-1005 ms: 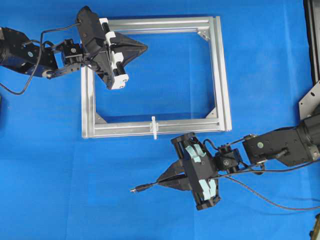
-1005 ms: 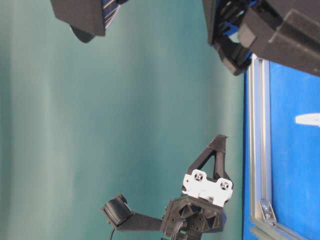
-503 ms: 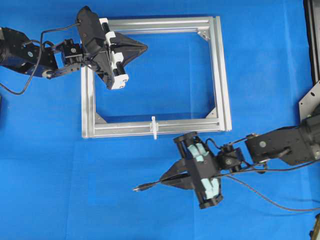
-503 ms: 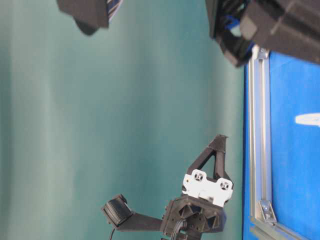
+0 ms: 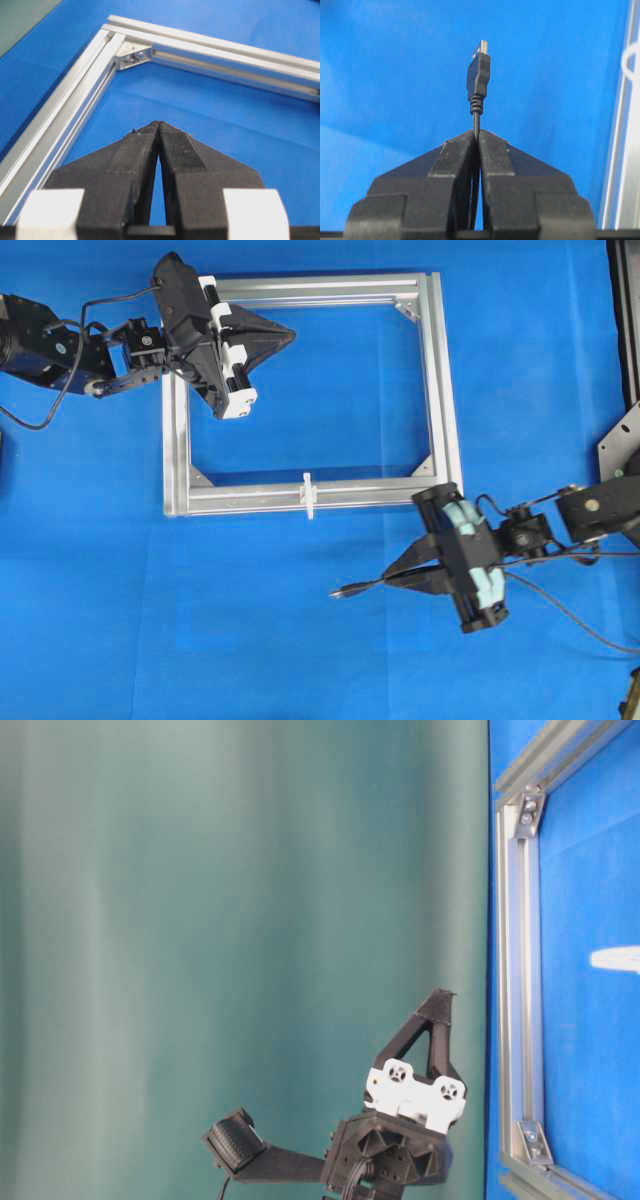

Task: Insert the wire through the string loop located in the center.
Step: 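Carry the plug with the right gripper toward the white zip-tie loop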

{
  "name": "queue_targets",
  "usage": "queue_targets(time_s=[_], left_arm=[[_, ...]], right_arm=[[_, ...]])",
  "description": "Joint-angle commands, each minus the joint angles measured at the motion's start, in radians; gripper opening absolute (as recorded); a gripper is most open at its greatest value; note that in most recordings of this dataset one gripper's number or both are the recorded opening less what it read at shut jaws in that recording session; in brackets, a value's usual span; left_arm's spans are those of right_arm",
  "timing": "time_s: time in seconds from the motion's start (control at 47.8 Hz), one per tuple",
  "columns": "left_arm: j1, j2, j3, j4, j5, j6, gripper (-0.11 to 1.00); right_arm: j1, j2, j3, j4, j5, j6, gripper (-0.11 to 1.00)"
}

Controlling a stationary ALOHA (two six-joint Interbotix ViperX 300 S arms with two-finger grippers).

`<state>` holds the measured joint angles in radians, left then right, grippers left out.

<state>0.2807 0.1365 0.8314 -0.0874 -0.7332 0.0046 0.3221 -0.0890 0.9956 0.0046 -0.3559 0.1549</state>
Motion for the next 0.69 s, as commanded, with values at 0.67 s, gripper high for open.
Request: queue_targets(time_s=[0.67], left_arm=[[0.002,-0.026,-0.014,0.003,-0.005,-0.002,0.00]], right_arm=[[-0.095,-0.044,0.025,0.014,-0.028,-0.017,-0.02]])
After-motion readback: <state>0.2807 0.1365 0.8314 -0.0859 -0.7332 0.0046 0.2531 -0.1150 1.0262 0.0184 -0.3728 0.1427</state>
